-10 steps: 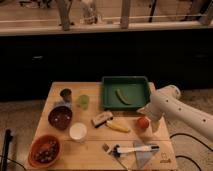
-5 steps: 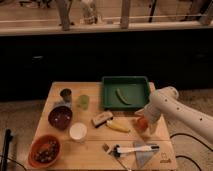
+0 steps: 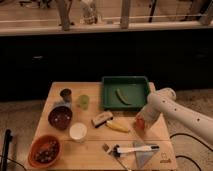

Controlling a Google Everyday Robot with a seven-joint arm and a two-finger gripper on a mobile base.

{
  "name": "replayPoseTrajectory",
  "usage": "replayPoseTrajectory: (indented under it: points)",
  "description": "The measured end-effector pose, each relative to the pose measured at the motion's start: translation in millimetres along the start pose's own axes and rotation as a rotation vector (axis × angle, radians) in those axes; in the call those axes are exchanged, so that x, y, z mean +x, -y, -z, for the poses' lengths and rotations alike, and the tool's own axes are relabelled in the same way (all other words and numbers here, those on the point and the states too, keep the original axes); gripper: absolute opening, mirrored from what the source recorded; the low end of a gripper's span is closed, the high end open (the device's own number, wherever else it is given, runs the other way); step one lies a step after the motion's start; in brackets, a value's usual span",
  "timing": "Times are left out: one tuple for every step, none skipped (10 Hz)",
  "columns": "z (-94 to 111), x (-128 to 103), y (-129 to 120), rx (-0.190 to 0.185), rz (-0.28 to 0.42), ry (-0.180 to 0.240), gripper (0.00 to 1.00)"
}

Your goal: Place apple in paper cup

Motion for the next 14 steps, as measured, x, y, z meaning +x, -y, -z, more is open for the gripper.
replayPoseTrajectory:
  points:
    - [3.2,-0.2,-1.0,0.011,0.007,0.001,0.2]
    - [5.5,-0.8,-1.0,0.018,0.012,0.002,0.12]
    - [7.7,-1.7,-0.8,0.025,0.018,0.006,0.05]
    - [10.7,-3.5,0.6,0.035,0.031,0.013,0.0]
    - [12.7,-5.1,1.6,0.04,0.04,0.019,0.0]
    - [14.8,-6.5,2.4,0.046,0.049,0.025,0.0]
    - [18.6,-9.0,3.3,0.051,0.065,0.031,0.0]
    - [21.6,-11.9,4.5,0.055,0.08,0.039,0.0]
    - [24.5,-14.8,7.2,0.061,0.095,0.048,0.0]
    - [27.2,-17.0,9.2,0.068,0.107,0.056,0.0]
    - [31.5,-19.5,10.0,0.07,0.121,0.065,0.0]
    - [34.1,-21.2,11.6,0.072,0.13,0.068,0.0]
    - [36.6,-24.2,14.9,0.073,0.144,0.071,0.0]
    - [39.6,-29.7,19.8,0.072,0.166,0.081,0.0]
